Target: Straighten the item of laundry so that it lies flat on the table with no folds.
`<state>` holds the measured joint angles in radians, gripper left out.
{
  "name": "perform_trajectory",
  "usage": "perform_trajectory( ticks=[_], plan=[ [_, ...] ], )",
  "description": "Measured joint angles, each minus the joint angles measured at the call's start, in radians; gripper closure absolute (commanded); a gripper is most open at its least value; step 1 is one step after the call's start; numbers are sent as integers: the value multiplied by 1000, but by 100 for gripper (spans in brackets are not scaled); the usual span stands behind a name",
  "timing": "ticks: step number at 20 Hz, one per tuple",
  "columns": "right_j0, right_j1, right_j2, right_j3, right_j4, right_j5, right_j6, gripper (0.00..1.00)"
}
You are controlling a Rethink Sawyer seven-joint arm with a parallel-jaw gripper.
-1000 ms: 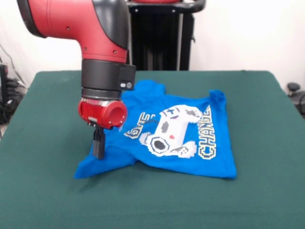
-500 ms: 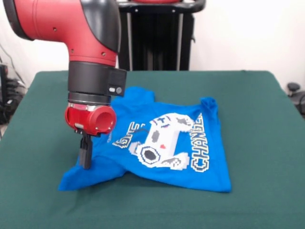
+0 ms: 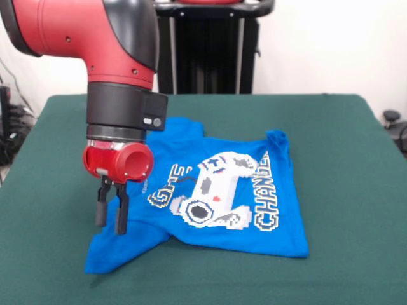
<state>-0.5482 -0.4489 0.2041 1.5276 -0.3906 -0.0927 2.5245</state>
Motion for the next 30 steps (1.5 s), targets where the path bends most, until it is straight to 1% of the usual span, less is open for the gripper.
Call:
perform_trajectory(
  ticks=[3,7,10,12,15,23,30],
  plan=[
    [0,-10,0,1,0,0,0,0],
    [0,-44,0,20,0,0,0,0],
    [-2,-73,0,46,0,0,0,0],
    [-9,-101,0,80,0,0,0,0],
    [-26,-112,4,109,0,0,0,0],
    [-83,-112,14,182,0,0,0,0],
    [-94,-88,15,205,1,0,0,0]
  ],
)
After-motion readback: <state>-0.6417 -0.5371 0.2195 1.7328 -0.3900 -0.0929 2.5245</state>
